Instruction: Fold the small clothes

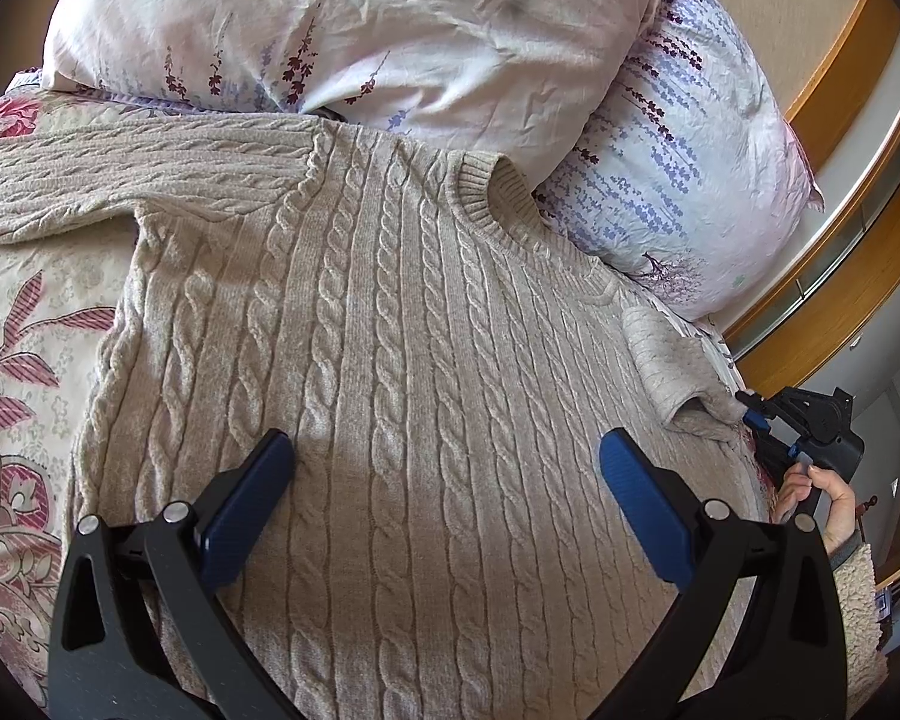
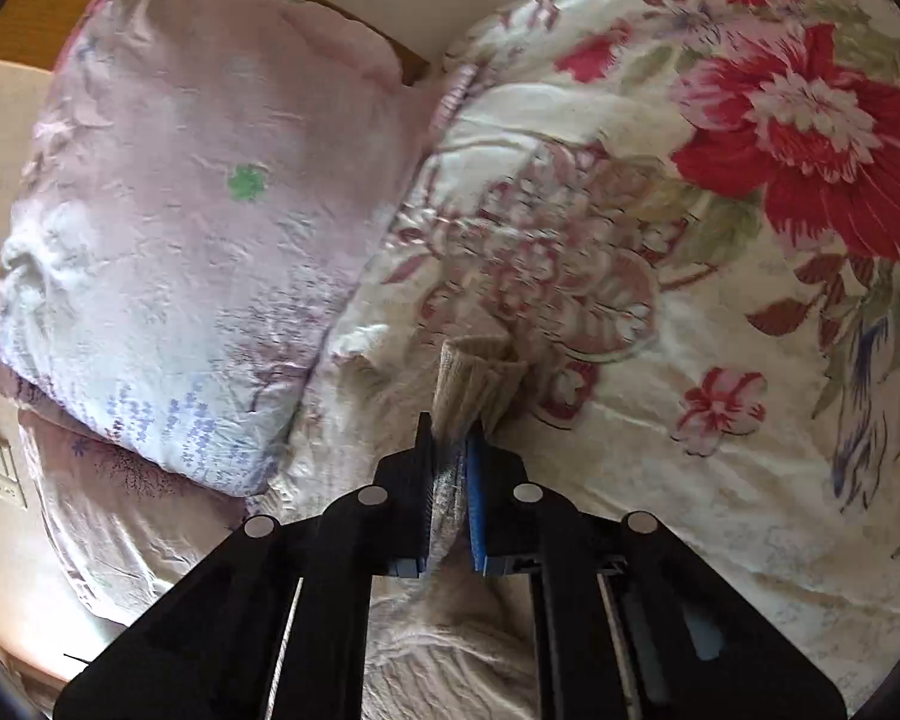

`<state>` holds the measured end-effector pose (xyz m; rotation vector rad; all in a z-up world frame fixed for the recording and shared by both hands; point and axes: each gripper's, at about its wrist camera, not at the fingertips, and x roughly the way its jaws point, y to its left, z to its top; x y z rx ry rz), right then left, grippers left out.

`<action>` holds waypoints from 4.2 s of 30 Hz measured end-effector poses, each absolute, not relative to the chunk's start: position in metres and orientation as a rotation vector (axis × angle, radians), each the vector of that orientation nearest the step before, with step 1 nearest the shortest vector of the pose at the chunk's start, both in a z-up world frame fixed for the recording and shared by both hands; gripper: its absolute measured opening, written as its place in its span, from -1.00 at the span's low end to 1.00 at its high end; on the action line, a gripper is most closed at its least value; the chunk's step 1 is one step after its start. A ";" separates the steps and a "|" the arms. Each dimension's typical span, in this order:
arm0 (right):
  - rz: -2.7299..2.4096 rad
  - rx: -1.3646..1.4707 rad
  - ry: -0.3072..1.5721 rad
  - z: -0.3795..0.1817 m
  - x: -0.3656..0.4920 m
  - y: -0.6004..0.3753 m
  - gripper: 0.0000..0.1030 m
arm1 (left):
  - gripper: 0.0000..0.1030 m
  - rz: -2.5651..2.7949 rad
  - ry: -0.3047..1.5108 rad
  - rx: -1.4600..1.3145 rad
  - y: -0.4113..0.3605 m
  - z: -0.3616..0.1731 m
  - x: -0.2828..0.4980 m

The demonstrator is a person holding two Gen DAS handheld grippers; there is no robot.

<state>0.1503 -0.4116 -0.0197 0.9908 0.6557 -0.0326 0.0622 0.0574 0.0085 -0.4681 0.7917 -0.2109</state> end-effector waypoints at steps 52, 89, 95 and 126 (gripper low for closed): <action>1.013 0.576 0.872 -0.012 0.125 -0.120 0.76 | 0.12 0.297 0.605 -1.120 0.358 0.001 0.034; 0.598 0.526 0.598 0.013 0.134 -0.202 0.75 | 0.33 -0.393 0.874 -0.662 0.040 0.026 0.155; 0.732 0.251 0.609 0.039 0.118 -0.148 0.45 | 0.54 -0.271 0.776 -0.491 0.076 0.047 0.079; 0.694 0.052 0.616 0.060 0.165 -0.030 -0.93 | 0.56 -0.165 0.738 -0.492 0.110 0.025 -0.002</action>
